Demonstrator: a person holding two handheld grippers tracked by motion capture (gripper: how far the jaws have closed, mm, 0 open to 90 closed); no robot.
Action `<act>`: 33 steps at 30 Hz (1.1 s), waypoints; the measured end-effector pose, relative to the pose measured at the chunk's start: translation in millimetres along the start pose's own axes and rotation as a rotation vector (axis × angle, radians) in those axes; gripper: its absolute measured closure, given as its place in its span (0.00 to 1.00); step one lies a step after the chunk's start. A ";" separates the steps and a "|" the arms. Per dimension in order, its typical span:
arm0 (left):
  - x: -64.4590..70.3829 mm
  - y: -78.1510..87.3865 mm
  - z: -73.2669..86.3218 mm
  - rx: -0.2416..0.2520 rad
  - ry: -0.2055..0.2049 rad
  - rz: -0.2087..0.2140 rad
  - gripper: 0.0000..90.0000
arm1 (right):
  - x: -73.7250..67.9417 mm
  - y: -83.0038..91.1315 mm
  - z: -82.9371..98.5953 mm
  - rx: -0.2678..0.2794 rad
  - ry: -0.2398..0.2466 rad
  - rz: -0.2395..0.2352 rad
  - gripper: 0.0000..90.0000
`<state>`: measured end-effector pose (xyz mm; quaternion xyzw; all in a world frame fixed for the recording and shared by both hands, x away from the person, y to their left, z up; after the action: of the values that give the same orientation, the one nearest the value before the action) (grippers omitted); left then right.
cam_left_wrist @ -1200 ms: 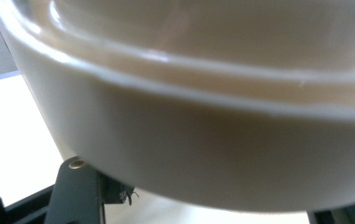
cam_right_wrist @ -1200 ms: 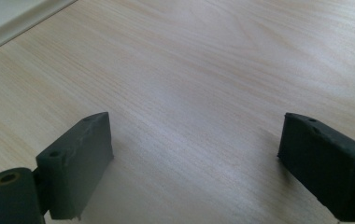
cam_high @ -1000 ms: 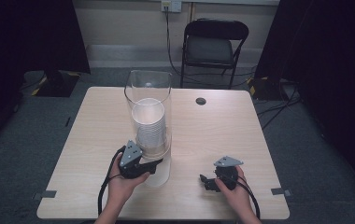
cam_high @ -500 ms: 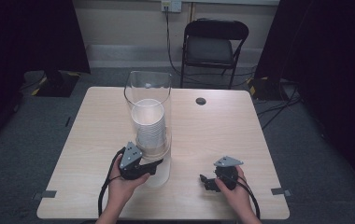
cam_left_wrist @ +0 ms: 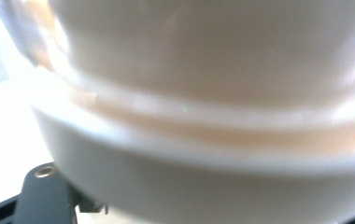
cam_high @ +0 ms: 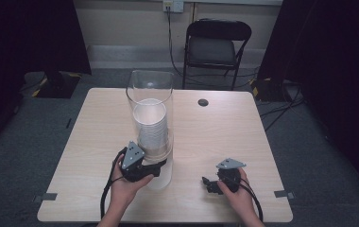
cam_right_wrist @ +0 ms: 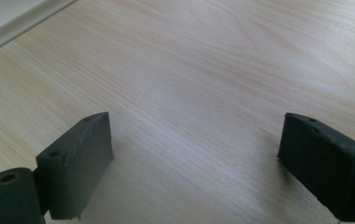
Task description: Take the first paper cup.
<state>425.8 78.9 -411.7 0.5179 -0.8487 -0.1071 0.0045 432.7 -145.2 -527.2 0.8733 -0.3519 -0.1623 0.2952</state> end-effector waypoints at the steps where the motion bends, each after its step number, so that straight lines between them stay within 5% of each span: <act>1: 0.5 -0.5 -1.4 0.000 -0.014 0.010 0.27 | 0.0 0.0 0.0 0.000 0.000 0.000 0.10; 8: -0.6 -3.8 -1.1 0.025 -0.009 -0.004 0.36 | -0.1 0.0 -0.1 0.001 -0.001 0.000 0.10; 27: 0.8 -2.8 4.7 0.067 0.013 -0.012 0.38 | -0.1 0.0 0.1 0.000 0.000 0.000 0.10; 29: 0.2 -8.7 18.9 0.003 -0.016 -0.020 0.38 | -0.1 0.0 0.0 0.000 0.000 0.000 0.10; 31: 2.8 -12.7 54.1 -0.150 -0.004 -0.004 0.41 | -0.1 -0.1 -0.1 0.001 -0.001 0.000 0.10; 32: 6.2 -12.5 78.7 -0.277 -0.034 0.005 0.41 | 0.0 0.0 0.0 0.000 0.000 0.000 0.10; 33: 11.8 -13.1 92.8 -0.293 -0.016 0.025 0.41 | 0.0 0.0 0.0 0.000 0.000 -0.001 0.10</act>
<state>420.9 79.2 -506.0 0.5000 -0.8304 -0.2339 0.0749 432.6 -145.2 -527.2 0.8733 -0.3517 -0.1626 0.2953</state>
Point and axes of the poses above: each handheld gripper's, and its own axes: y roughly backward along the jaws, z roughly out of its underside, x roughly to its right, the point moved 10 cm from there along -y, roughly forward along the jaws, and after that the axes turned 14 degrees about -z, right-handed, at the moved point
